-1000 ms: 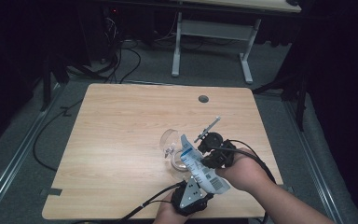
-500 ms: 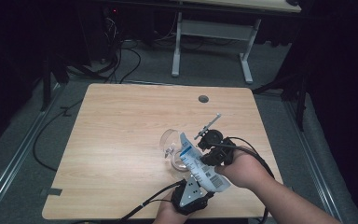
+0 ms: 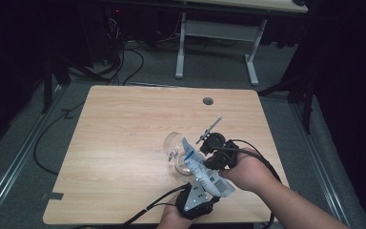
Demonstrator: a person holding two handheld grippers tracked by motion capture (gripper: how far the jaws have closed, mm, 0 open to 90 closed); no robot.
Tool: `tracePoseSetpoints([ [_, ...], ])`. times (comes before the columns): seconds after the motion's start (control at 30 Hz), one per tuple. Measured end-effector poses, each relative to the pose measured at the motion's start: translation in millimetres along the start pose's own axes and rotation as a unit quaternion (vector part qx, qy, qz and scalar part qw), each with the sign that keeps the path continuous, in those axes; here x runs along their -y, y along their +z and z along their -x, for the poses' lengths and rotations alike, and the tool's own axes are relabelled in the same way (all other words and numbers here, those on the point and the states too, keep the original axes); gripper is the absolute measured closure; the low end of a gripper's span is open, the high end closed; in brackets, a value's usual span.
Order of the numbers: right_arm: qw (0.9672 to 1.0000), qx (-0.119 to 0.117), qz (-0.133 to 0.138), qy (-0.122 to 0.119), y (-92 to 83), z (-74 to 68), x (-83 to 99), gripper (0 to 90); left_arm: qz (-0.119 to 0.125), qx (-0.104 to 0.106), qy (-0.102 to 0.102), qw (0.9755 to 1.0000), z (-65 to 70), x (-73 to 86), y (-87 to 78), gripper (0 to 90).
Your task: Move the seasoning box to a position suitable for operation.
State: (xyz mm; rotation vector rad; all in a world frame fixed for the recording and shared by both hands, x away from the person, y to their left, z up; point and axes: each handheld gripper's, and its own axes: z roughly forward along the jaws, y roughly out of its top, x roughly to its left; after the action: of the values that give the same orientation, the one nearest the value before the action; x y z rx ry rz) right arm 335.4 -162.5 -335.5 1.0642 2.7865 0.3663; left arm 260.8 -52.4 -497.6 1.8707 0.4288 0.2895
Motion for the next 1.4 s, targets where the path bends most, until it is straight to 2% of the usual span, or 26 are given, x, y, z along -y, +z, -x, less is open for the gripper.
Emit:
tracePoseSetpoints([
  [0.17,1.0,-0.003,0.007,0.001,-1.3,1.7,-2.0,89.9,0.004,0.003,-0.004,1.0,-1.7,-1.5,-0.7,60.5],
  [0.93,0.9999,0.006,0.001,-0.014,-1.4,-1.0,-6.4,90.0,0.007,0.008,0.003,0.9999,-0.3,-3.5,-1.7,58.5],
  [1.4,0.9999,0.006,0.004,-0.011,-1.5,-0.3,-8.4,90.0,0.008,0.011,0.002,0.9999,-1.4,-5.0,-2.5,58.2],
])
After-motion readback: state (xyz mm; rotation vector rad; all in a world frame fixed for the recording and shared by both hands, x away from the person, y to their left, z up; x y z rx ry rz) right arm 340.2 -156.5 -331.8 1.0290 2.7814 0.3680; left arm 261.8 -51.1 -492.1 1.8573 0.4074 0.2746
